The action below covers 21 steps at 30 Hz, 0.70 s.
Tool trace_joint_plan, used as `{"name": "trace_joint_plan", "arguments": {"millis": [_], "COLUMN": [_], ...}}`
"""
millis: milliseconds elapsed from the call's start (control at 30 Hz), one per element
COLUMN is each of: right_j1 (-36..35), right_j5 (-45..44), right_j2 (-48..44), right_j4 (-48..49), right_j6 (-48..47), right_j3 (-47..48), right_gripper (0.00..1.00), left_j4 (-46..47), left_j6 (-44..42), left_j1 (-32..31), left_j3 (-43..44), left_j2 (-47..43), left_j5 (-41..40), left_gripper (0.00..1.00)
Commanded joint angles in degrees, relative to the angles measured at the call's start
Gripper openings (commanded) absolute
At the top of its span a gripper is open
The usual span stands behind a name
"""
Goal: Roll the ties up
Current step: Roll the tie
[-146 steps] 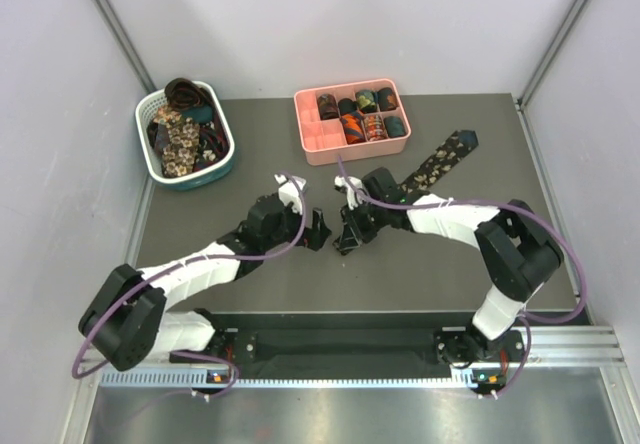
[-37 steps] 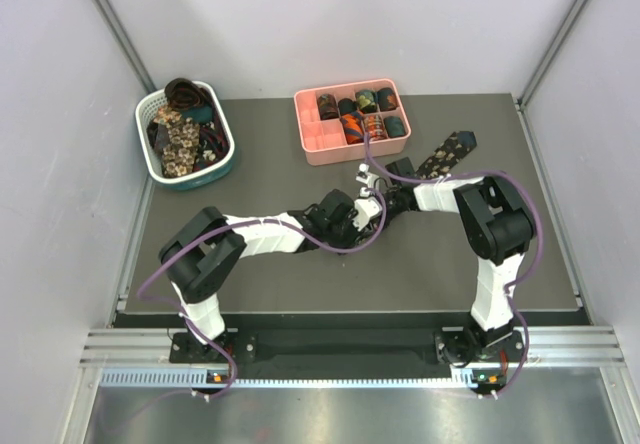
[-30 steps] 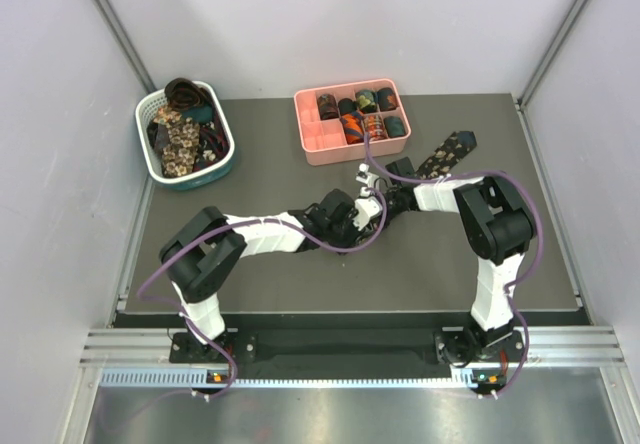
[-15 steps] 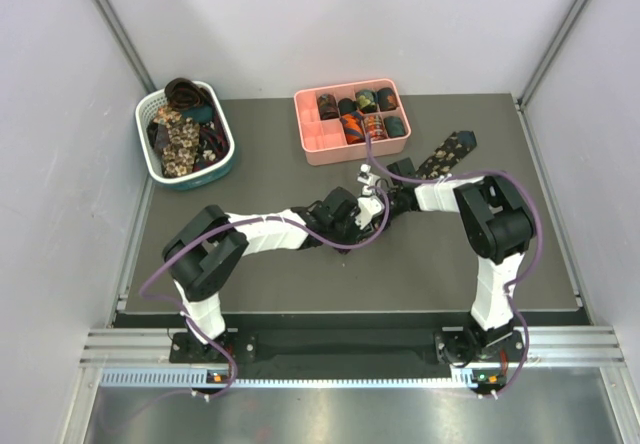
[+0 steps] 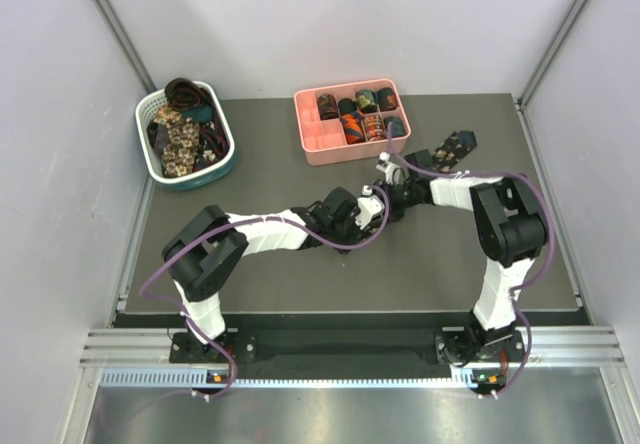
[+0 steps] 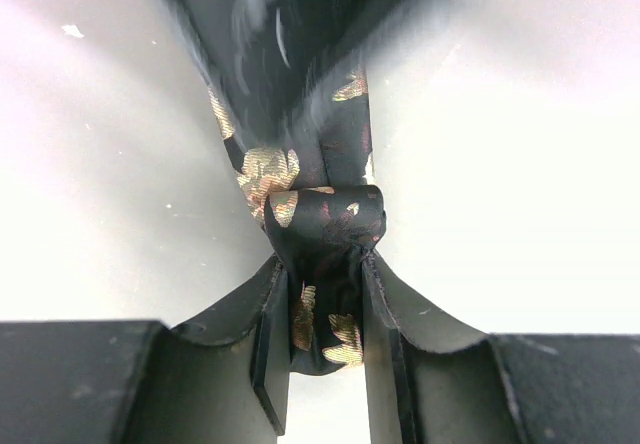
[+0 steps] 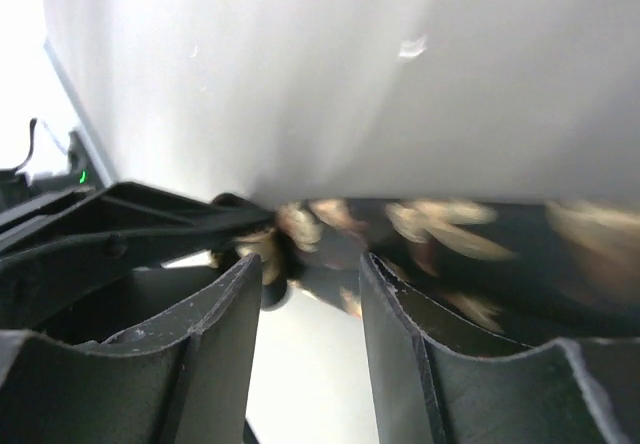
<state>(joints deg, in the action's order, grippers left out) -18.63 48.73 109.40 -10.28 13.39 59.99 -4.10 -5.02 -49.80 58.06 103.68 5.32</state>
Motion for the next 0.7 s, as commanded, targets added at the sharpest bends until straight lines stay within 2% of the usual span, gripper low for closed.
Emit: {"name": "trace_joint_plan", "arguments": {"millis": [0,167,233,367,500,567,667], "right_j1": [3.85,5.98,6.06,3.62,-6.64,-10.27,-19.91], "right_j5": [-5.04,-15.31,-20.41,-28.67,-44.11,-48.36,-56.27], "right_j2": [-6.39,-17.7,-21.84,-34.92,-45.31,-51.03,-57.34], "right_j4": [4.29,9.84,14.56,16.97,13.19,12.22,10.9], "right_j6": [2.6,6.65,7.88,8.94,7.79,8.49,9.63], "right_j3": [-2.22,-11.45,-17.95,-27.8,-32.82,-34.4,-37.21], "right_gripper": [0.45,0.43,0.43,0.43,0.44,0.44,0.43], "left_j4": [-6.88,-10.57,-12.59,-16.98,-22.08,-23.93,-26.66], "left_j6": [2.03,3.17,3.78,4.58,4.93,4.93,4.84], "left_j1": [-1.53,-1.53,-1.53,-1.53,-1.53,-1.53,-1.53], "left_j3": [-2.26,0.72,1.7,5.21,8.46,10.14,11.89], "left_j2": [5.48,6.45,7.15,8.38,10.05,10.31,11.02], "left_j5": [4.87,4.7,4.87,4.61,4.61,4.61,4.78], "left_gripper": [0.22,0.22,0.22,0.23,0.23,0.24,0.24]}}
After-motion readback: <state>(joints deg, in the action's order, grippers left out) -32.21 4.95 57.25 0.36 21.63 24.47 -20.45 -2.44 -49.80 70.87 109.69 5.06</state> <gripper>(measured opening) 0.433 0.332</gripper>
